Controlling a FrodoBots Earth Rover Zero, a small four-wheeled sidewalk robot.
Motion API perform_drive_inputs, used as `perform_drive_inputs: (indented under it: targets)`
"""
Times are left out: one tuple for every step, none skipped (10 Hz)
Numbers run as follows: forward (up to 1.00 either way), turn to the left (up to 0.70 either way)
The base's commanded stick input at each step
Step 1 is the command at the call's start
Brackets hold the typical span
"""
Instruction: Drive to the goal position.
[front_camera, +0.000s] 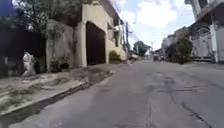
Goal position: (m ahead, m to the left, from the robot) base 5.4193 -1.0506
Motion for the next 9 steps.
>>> perform_drive_inputs:
  targets:
    - [1.00, -0.13]
    - [1.00, 0.00]
    - [1.00, 0.00]
    - [1.00, 0.00]
    - [1.00, 0.00]
    - [1.00, 0.00]
    - [1.00, 0.00]
    - [1.00, 0.00]
    - [1.00, 0.00]
